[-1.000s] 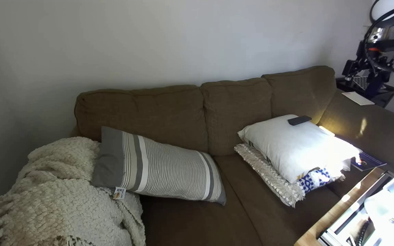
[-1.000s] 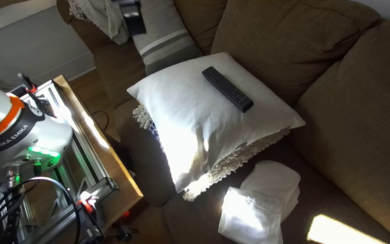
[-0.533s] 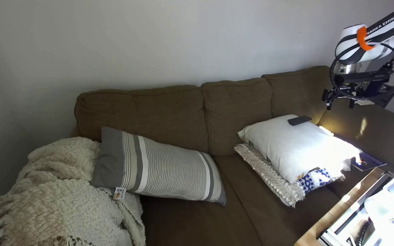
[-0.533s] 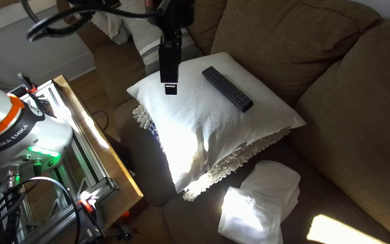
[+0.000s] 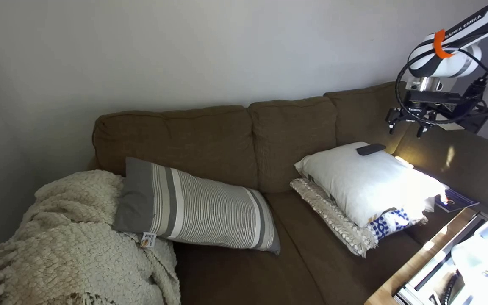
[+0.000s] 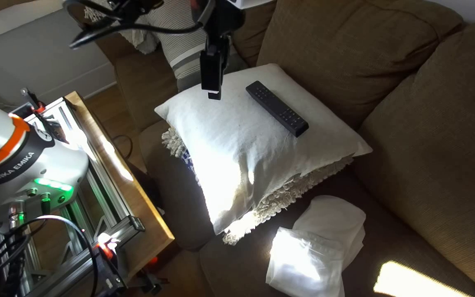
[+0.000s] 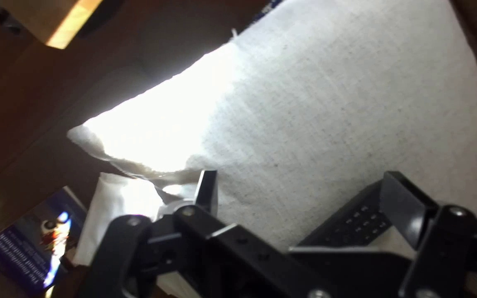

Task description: Put the remote directly on the sofa

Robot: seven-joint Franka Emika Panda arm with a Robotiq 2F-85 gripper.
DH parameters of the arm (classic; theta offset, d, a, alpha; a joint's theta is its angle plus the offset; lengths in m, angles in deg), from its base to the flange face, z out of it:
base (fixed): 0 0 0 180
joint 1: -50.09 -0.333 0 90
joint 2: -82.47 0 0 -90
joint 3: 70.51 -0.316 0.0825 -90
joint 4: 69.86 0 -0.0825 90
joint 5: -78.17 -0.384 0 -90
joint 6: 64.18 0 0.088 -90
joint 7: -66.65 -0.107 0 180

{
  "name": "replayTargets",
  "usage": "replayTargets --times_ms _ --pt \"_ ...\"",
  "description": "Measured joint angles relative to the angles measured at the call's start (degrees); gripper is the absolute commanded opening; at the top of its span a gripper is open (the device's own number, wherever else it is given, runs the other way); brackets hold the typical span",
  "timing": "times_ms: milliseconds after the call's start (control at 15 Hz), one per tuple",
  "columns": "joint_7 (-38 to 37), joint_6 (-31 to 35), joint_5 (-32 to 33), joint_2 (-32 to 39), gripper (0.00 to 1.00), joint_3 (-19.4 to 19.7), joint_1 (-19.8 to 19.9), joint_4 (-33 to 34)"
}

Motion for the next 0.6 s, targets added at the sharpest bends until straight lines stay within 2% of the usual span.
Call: replayTargets --times_ms 267,600 --pt "-3.2 12.2 -9.8 4.9 1.0 -0.5 -0.6 -0.1" --pt "-15.7 29.5 -11.4 13.0 1.0 -0.6 -2.1 -0.1"
